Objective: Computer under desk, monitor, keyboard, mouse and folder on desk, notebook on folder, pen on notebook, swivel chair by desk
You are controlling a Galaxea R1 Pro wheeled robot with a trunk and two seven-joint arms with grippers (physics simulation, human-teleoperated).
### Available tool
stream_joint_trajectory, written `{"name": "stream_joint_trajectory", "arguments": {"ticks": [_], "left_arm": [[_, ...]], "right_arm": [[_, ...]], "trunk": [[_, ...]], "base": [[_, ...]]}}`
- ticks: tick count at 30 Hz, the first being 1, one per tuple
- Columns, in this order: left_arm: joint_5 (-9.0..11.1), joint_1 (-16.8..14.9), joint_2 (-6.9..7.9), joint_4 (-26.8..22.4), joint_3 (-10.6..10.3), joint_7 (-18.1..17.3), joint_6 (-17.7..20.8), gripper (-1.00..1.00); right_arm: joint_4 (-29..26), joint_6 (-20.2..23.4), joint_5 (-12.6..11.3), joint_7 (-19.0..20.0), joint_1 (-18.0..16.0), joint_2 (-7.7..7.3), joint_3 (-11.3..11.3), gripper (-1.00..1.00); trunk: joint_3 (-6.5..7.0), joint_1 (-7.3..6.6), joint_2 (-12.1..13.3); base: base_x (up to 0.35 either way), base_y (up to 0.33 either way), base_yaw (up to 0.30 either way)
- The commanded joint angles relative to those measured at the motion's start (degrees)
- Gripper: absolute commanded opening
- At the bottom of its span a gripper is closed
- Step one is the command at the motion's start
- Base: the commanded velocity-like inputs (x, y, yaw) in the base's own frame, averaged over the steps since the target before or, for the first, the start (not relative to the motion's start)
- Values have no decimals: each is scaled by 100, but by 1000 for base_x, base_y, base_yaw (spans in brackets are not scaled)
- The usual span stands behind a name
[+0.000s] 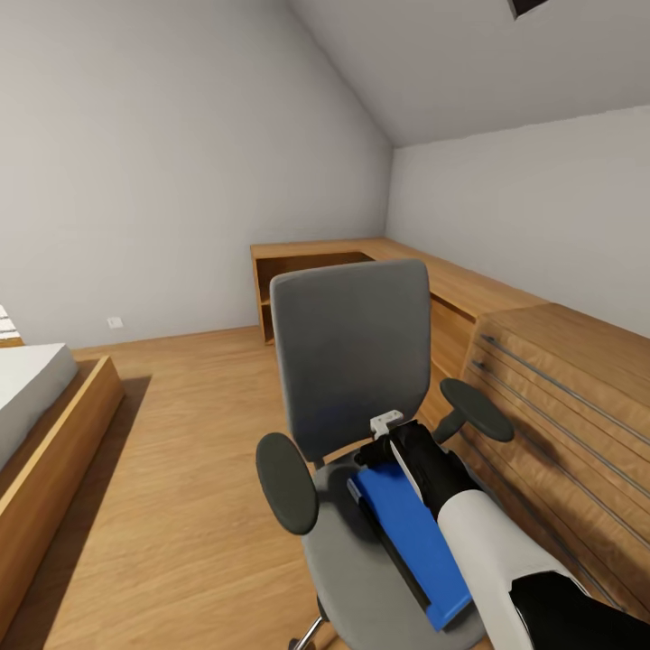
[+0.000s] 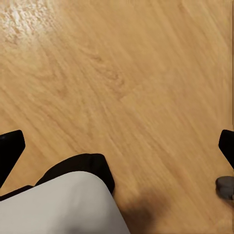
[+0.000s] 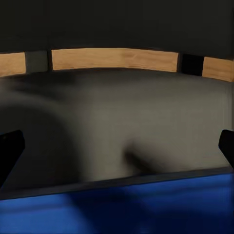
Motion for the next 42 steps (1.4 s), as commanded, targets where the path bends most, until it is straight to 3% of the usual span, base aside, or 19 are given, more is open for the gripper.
{"name": "stream_joint_trajectory", "arguments": {"ticks": [1, 33, 42], "left_arm": [[45, 1, 1, -13, 0, 32, 22, 100], [108, -6, 2, 257, 17, 57, 24, 100], [129, -7, 2, 211, 59, 71, 52, 100]], "right_arm": [[-10, 21, 61, 42, -1, -1, 4, 100], [55, 32, 71, 33, -39, 3, 3, 100], [64, 73, 77, 33, -47, 3, 3, 100]], "trunk": [[-5, 0, -2], [-5, 0, -2], [-166, 198, -363]], "base": [[47, 0, 0], [34, 0, 0], [4, 0, 0]]}}
